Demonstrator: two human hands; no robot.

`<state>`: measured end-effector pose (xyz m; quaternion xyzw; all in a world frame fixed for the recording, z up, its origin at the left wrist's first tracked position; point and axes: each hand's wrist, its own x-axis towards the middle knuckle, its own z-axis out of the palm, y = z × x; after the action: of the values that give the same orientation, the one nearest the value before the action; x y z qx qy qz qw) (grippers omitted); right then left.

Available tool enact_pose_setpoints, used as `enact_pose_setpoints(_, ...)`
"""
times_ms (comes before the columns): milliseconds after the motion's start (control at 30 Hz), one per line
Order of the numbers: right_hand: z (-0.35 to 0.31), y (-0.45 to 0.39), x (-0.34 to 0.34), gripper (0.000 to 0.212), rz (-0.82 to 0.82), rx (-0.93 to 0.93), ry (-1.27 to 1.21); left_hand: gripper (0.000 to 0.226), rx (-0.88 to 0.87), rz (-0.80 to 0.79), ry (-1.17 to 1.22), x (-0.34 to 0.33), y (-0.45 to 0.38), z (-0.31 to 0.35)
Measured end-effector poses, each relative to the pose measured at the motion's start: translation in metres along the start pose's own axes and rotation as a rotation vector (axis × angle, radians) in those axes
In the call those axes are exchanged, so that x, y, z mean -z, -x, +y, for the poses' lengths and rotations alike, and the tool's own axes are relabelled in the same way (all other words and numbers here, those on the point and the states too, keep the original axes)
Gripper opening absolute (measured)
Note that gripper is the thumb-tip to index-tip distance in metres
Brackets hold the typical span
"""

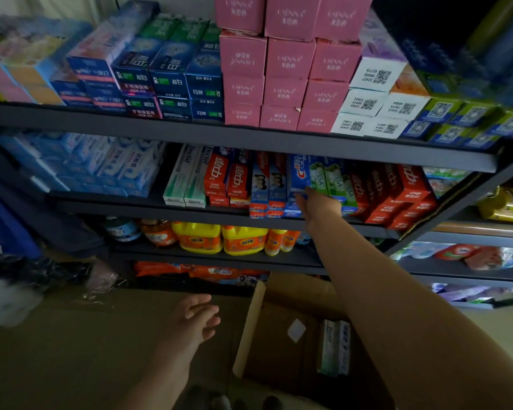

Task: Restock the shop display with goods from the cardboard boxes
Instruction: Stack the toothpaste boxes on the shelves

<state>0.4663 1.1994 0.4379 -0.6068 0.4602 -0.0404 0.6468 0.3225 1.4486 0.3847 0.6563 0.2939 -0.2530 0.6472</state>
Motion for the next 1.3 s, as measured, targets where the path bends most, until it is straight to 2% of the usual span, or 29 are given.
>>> enact_pose_setpoints(67,0.005,0.006,0.005,0.029,-0.053,0.026,-0.119,0.017,-0.006,-0.005,-0.024,-0.002,-0.002,-0.001)
enact_pose_setpoints(100,0.013,0.007,0.012,0.015,-0.049,0.033,-0.142,0.016,-0.010,-0.005,-0.043,-0.004,-0.003,-0.002)
enact_pose_setpoints(133,0.020,0.009,0.023,0.012,-0.030,0.058,-0.120,0.015,-0.014,-0.006,-0.064,-0.006,-0.005,-0.003)
enact_pose_setpoints(200,0.045,0.016,0.046,0.024,-0.060,0.099,0.023,0.014,-0.019,-0.005,-0.113,-0.014,-0.008,-0.006)
enact_pose_setpoints(300,0.097,0.017,0.092,0.006,-0.049,0.123,0.149,0.014,0.003,-0.026,-0.198,-0.032,-0.016,-0.013)
enact_pose_setpoints(333,0.116,0.017,0.110,0.007,-0.036,0.112,0.189,0.015,0.016,-0.041,-0.229,-0.040,-0.018,-0.016)
enact_pose_setpoints(400,0.155,0.018,0.145,0.014,0.008,0.027,0.270,0.014,0.023,-0.099,-0.291,-0.059,-0.020,-0.027)
enact_pose_setpoints(567,0.249,0.008,0.220,0.013,0.105,-0.210,0.254,0.011,0.068,-0.271,-0.457,-0.112,-0.021,-0.065)
enact_pose_setpoints(700,0.299,0.003,0.254,0.010,0.147,-0.323,0.249,0.010,0.132,-0.321,-0.576,-0.154,-0.042,-0.113)
enact_pose_setpoints(867,0.363,-0.036,0.276,0.016,0.126,-0.364,0.279,0.011,0.204,-0.364,-0.676,-0.199,-0.085,-0.184)
enact_pose_setpoints(1033,0.431,-0.111,0.276,0.020,0.057,-0.411,0.261,0.010,0.256,-0.380,-0.740,-0.244,-0.156,-0.271)
enact_pose_setpoints(1200,0.502,-0.204,0.267,0.030,-0.013,-0.400,0.296,0.009,0.277,-0.393,-0.762,-0.289,-0.237,-0.358)
enact_pose_setpoints(1300,0.537,-0.247,0.261,0.029,-0.036,-0.388,0.307,0.011,0.301,-0.393,-0.745,-0.316,-0.279,-0.405)
